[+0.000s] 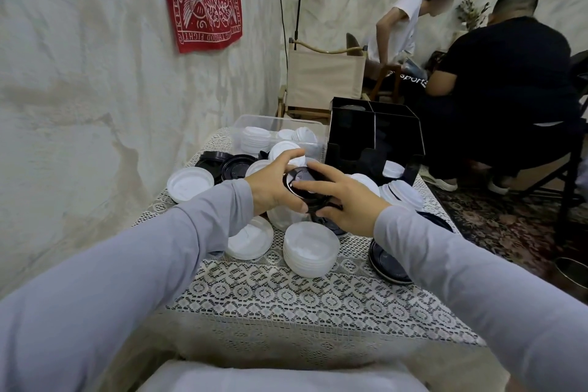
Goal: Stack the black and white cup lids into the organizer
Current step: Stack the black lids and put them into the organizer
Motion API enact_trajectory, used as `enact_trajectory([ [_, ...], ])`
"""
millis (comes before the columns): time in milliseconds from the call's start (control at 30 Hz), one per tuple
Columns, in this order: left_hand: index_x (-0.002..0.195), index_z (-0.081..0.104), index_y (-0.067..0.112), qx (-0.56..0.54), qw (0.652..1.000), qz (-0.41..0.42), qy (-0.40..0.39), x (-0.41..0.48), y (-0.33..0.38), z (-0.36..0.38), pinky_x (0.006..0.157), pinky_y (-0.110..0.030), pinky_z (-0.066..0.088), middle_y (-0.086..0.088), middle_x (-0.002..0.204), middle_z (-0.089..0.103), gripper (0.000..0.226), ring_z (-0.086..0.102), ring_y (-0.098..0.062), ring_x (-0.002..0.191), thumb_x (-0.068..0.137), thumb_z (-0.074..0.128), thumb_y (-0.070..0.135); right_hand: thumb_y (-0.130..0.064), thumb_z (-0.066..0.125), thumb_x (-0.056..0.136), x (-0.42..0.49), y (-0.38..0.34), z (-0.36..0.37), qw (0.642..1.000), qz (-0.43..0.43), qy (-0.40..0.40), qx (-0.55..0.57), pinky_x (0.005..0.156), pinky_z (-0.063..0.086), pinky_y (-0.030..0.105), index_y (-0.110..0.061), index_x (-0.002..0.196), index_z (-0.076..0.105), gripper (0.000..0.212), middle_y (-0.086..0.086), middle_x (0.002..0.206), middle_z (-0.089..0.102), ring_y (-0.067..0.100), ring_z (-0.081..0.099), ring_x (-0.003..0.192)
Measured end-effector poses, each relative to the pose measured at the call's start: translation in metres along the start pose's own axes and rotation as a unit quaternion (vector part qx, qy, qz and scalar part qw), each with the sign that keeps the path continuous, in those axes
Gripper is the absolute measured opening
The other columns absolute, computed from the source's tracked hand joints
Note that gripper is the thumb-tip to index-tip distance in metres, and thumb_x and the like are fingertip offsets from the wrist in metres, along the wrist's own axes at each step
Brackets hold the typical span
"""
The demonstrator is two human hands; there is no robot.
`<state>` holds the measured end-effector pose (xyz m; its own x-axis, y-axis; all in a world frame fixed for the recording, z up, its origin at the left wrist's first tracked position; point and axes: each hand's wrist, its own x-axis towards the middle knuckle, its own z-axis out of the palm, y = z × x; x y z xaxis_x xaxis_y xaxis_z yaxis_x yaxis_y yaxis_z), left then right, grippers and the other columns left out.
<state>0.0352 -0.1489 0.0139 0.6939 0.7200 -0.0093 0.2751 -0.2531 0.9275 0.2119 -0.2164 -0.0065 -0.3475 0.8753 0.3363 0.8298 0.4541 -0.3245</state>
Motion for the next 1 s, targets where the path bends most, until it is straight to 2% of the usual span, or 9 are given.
enact_trajectory([
  [100, 0.141, 0.026, 0.022, 0.051, 0.999, 0.004, -0.004, 0.002, -0.001, 0.0, 0.089, -0.016, 0.048, -0.005, 0.128, 0.046, 0.102, 0.051, -0.019, 0.114, 0.06, 0.082, -0.006, 0.002, 0.068, 0.076, 0.001, -0.005, 0.0, 0.998, 0.014, 0.023, 0.058, 0.105, 0.039, 0.035, -0.026, 0.129, 0.055, 0.061, 0.004, 0.15, 0.03, 0.023, 0.032, 0.138],
  [233, 0.14, 0.031, 0.014, 0.144, 0.989, 0.029, 0.015, 0.002, -0.001, 0.001, 0.072, 0.004, 0.038, 0.001, 0.118, 0.049, 0.094, 0.049, -0.012, 0.106, 0.063, 0.081, -0.005, -0.005, 0.066, 0.07, 0.003, -0.012, 0.0, 0.982, 0.055, 0.037, 0.179, 0.105, 0.04, 0.034, -0.02, 0.117, 0.064, 0.05, -0.005, 0.138, 0.039, 0.017, 0.04, 0.131],
  [400, 0.135, 0.037, 0.015, 0.18, 0.982, 0.032, 0.045, 0.001, -0.002, 0.002, 0.07, 0.0, 0.039, 0.002, 0.114, 0.051, 0.081, 0.05, -0.011, 0.103, 0.067, 0.08, 0.006, 0.005, 0.059, 0.085, 0.008, -0.013, -0.003, 0.904, 0.193, 0.138, 0.355, 0.095, 0.049, 0.035, -0.017, 0.11, 0.061, 0.033, 0.009, 0.122, 0.056, 0.019, 0.056, 0.114],
  [533, 0.14, 0.032, 0.018, 0.222, 0.973, 0.029, 0.063, 0.002, -0.005, 0.007, 0.092, -0.017, 0.034, -0.002, 0.131, 0.042, 0.089, 0.044, -0.017, 0.121, 0.067, 0.082, 0.017, 0.004, 0.062, 0.086, 0.014, -0.016, -0.003, 0.818, 0.29, 0.152, 0.473, 0.083, 0.056, 0.043, -0.01, 0.116, 0.056, 0.034, 0.024, 0.113, 0.061, 0.033, 0.065, 0.098],
  [633, 0.144, 0.025, 0.017, 0.263, 0.961, 0.046, 0.066, 0.0, -0.004, 0.009, 0.095, -0.013, 0.024, -0.004, 0.141, 0.029, 0.096, 0.032, -0.017, 0.13, 0.067, 0.082, 0.02, 0.01, 0.059, 0.085, 0.016, -0.02, -0.004, 0.781, 0.303, 0.16, 0.522, 0.078, 0.057, 0.039, -0.005, 0.121, 0.054, 0.039, 0.026, 0.108, 0.062, 0.031, 0.066, 0.087],
  [767, 0.143, 0.026, 0.014, 0.293, 0.953, 0.057, 0.056, 0.0, -0.002, 0.011, 0.088, -0.007, 0.023, -0.004, 0.141, 0.032, 0.092, 0.035, -0.017, 0.128, 0.069, 0.081, 0.017, 0.013, 0.055, 0.086, 0.017, -0.021, -0.004, 0.739, 0.315, 0.158, 0.574, 0.07, 0.058, 0.034, -0.005, 0.125, 0.051, 0.043, 0.02, 0.101, 0.062, 0.026, 0.067, 0.081],
  [900, 0.14, 0.031, 0.014, 0.321, 0.943, 0.045, 0.069, 0.001, -0.003, 0.008, 0.091, -0.015, 0.03, -0.002, 0.137, 0.04, 0.087, 0.042, -0.017, 0.125, 0.069, 0.08, 0.023, 0.005, 0.054, 0.091, 0.021, -0.022, -0.003, 0.751, 0.331, 0.145, 0.553, 0.066, 0.058, 0.029, -0.008, 0.122, 0.051, 0.034, 0.012, 0.091, 0.065, 0.02, 0.067, 0.071],
  [933, 0.141, 0.03, 0.015, 0.328, 0.941, 0.039, 0.077, 0.001, -0.004, 0.007, 0.094, -0.017, 0.03, -0.001, 0.138, 0.04, 0.089, 0.041, -0.018, 0.126, 0.069, 0.08, 0.026, 0.001, 0.054, 0.092, 0.023, -0.019, -0.002, 0.77, 0.337, 0.151, 0.52, 0.065, 0.058, 0.027, -0.007, 0.121, 0.052, 0.03, 0.011, 0.088, 0.065, 0.018, 0.066, 0.069],
  [1000, 0.142, 0.03, 0.016, 0.343, 0.934, 0.029, 0.097, 0.001, -0.007, 0.003, 0.101, -0.023, 0.032, 0.0, 0.14, 0.039, 0.091, 0.039, -0.018, 0.128, 0.068, 0.08, 0.029, -0.006, 0.056, 0.091, 0.024, -0.007, -0.003, 0.875, 0.33, 0.155, 0.32, 0.072, 0.056, 0.029, -0.007, 0.118, 0.057, 0.027, 0.005, 0.085, 0.065, 0.016, 0.062, 0.072],
])
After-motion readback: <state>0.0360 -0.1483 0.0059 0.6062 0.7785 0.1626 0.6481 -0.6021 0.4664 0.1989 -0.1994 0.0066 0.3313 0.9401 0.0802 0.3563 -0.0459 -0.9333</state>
